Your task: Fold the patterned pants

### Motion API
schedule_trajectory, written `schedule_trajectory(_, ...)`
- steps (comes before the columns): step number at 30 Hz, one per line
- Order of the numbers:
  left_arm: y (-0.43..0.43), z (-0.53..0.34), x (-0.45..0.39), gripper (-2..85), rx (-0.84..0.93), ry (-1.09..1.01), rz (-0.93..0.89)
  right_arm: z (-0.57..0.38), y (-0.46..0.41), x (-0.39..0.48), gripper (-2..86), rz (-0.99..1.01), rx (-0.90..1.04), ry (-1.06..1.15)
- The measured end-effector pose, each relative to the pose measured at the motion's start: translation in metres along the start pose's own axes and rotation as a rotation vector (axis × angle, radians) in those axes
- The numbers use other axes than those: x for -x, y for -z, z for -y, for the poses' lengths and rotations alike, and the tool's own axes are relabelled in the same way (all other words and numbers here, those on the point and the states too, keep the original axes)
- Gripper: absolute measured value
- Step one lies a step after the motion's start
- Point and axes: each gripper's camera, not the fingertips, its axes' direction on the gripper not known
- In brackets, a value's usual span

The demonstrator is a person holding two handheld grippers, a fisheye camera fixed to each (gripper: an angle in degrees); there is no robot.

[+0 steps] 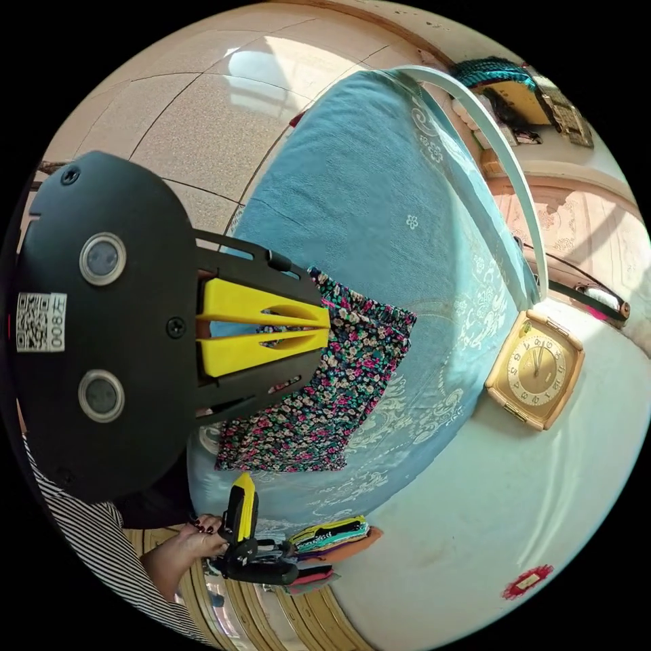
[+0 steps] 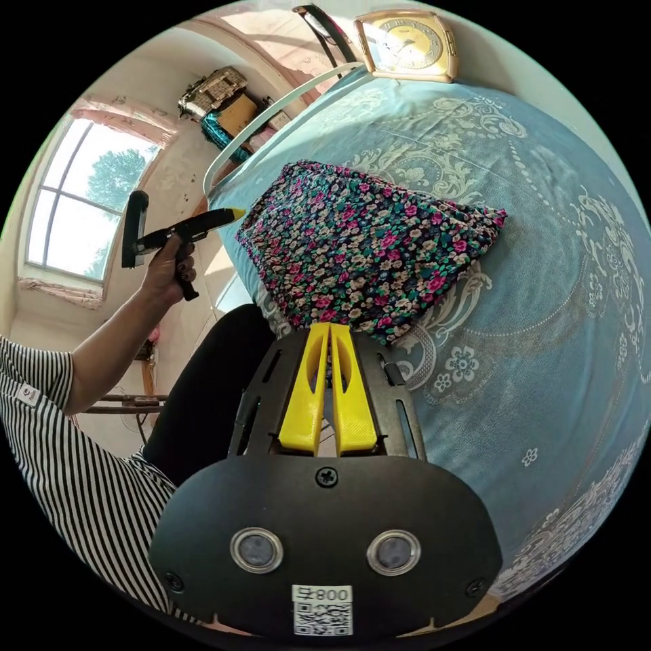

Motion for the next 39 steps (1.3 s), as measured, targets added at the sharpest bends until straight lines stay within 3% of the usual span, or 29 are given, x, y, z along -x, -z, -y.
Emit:
schedule_trajectory(4, -0.007, -0.017, -0.022, 0.2, 0.025, -0.025, -0.07, -0.014, -0.026, -0.014, 0.1, -0.028, 0.103, -0.067)
schedule_trajectory(9, -0.027, -0.035, -0.067, 0.1, 0.107, -0.16, -0.207, -0.022, -0.016, -0.013, 0.1, -0.01, 0.06, -0.056)
schedule_trajectory(13, -0.071, -0.042, -0.1, 0.1, 0.352, -0.27, -0.155, -0.032, -0.024, -0.032, 0.2, 0.051, 0.076, -0.131)
schedule_trajectory(19, -0.073, -0.048, -0.127, 0.4, 0.338, -0.331, -0.233, -0.052, -0.019, -0.044, 0.3, 0.02, 0.109, -0.136)
schedule_trajectory(31, -0.136, -0.069, -0.186, 2.8, 0.573, -0.472, -0.219, -0.096, -0.006, -0.138, 2.9, 0.468, -0.062, -0.466)
schedule_trajectory(39, -0.14, -0.072, -0.171, 1.2, 0.536, -0.427, -0.26, -0.101, -0.014, -0.168, 6.3, 0.616, -0.083, -0.546)
